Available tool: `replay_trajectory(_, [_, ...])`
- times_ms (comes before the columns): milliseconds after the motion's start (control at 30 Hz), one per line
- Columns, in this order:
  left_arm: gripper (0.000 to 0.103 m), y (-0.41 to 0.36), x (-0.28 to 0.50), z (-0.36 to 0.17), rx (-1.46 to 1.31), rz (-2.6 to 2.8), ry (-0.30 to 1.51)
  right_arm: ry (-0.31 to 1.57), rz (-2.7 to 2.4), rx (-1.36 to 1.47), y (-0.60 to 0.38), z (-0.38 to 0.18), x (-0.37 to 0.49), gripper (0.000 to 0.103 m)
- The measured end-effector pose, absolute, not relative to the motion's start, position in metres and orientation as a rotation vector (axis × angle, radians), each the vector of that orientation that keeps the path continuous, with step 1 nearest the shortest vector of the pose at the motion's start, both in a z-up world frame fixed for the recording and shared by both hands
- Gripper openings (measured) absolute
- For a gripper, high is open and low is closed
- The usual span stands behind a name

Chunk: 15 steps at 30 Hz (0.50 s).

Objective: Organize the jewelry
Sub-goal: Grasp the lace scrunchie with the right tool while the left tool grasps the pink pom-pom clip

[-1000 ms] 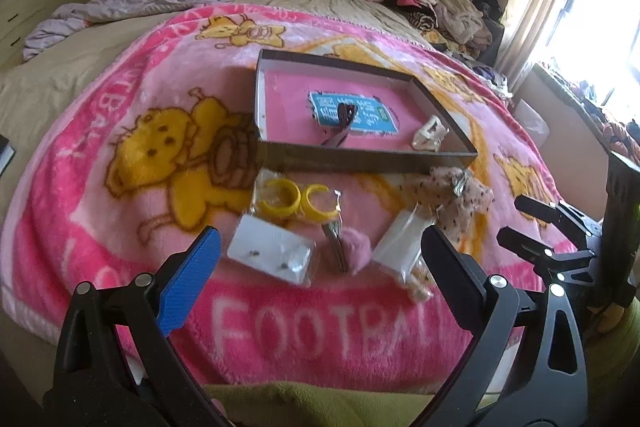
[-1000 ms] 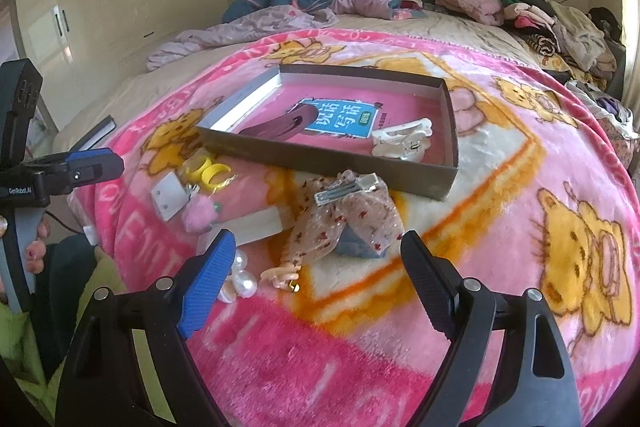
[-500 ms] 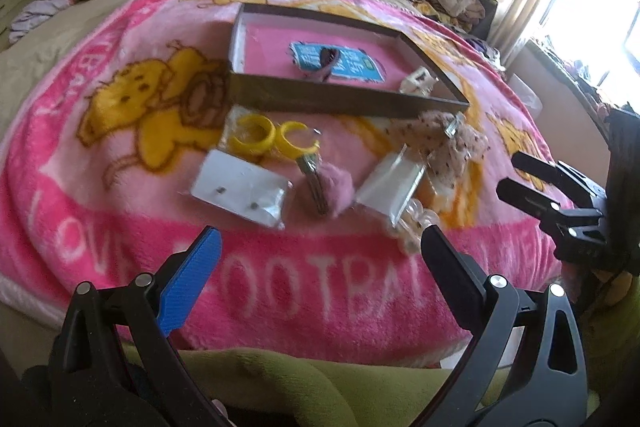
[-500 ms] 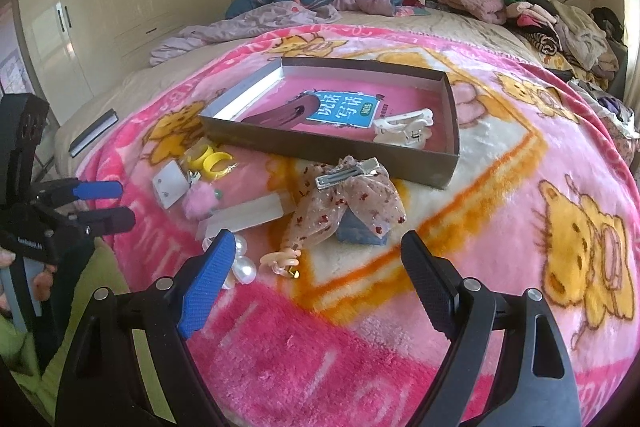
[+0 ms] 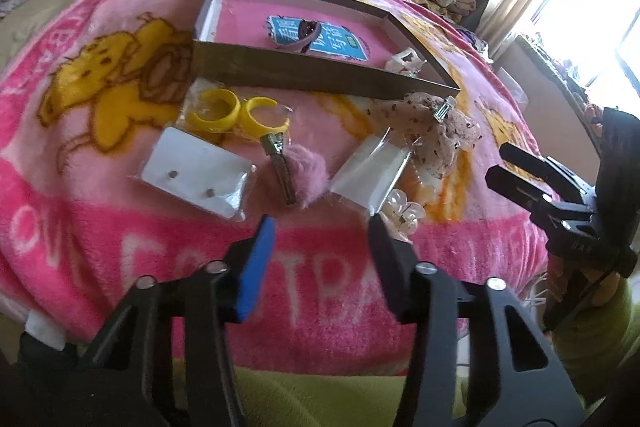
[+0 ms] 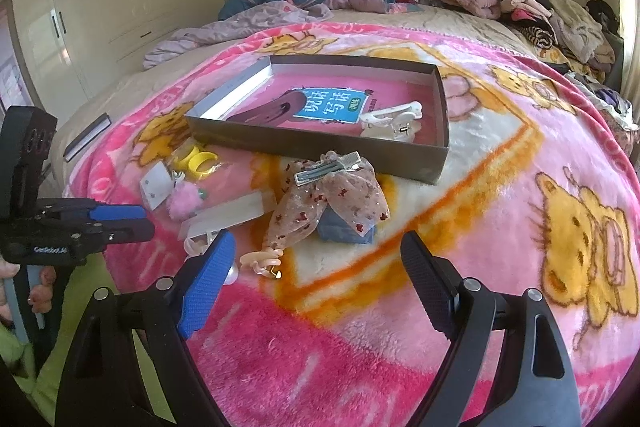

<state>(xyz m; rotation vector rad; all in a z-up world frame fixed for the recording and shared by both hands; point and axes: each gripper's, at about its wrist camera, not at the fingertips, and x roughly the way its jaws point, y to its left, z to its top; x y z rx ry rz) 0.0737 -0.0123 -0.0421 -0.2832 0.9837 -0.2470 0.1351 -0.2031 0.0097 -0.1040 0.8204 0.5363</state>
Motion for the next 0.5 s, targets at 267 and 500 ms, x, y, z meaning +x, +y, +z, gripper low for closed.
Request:
replay_trajectory(267, [0.030,-0.007,0.096,-0.050,-0.346,-0.228,1.014,0.823,0.531,-0.097,-0.204,0.004,0.144,0.084])
replay_trajectory(500, [0.030,-0.003,0.113,-0.058,-0.375,-0.205,1.038,0.841,0.537,-0.095,-0.199,-0.003,0.161,0.084])
